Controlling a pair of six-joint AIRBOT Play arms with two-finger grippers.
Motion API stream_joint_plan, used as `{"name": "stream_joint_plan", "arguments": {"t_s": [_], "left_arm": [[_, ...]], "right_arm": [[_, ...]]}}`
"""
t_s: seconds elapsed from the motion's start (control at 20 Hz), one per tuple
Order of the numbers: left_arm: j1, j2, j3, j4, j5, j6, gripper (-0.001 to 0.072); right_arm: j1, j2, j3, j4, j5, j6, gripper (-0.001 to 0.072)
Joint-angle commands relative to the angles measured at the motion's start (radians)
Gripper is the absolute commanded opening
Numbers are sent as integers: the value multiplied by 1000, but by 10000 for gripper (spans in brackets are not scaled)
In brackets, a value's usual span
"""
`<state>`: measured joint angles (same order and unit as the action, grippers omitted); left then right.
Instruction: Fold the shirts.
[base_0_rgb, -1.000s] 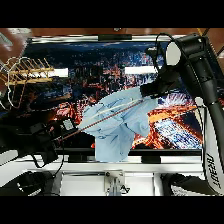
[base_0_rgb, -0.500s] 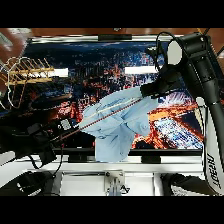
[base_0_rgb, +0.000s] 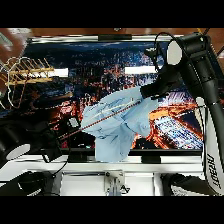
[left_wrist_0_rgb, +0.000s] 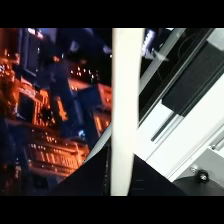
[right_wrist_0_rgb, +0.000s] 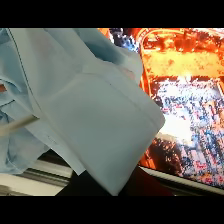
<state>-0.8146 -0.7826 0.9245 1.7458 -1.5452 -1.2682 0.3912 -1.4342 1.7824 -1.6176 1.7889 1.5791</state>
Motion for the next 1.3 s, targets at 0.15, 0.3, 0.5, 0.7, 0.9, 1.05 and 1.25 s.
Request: {"name": "stream_joint_plan", "arguments": {"t_s": [0.15, 0.3, 0.5, 0.7, 0.9, 1.05, 1.25], "left_arm": [[-3, -53, 0, 8, 106, -95, 53], [-41, -60, 0, -18, 147, -14, 53], [-123, -97, 2, -63, 154, 109, 53], [-131, -103, 2, -72, 167, 108, 53], [-122, -138, 2, -77, 320, -14, 52], [-57, -183, 2, -134, 449, -218, 52], [34, -246, 2, -226, 495, -246, 52]], "right_arm": [[1, 0, 1, 3, 41, -60, 62], [1, 3, 1, 3, 36, -78, 62], [1, 6, 17, -40, -33, -116, 62], [1, 6, 142, -130, -86, -141, 62], [2, 9, 262, -22, -72, -124, 62], [2, 30, 262, 18, -19, -117, 62], [1, 63, 262, -15, 0, -118, 62]]}}
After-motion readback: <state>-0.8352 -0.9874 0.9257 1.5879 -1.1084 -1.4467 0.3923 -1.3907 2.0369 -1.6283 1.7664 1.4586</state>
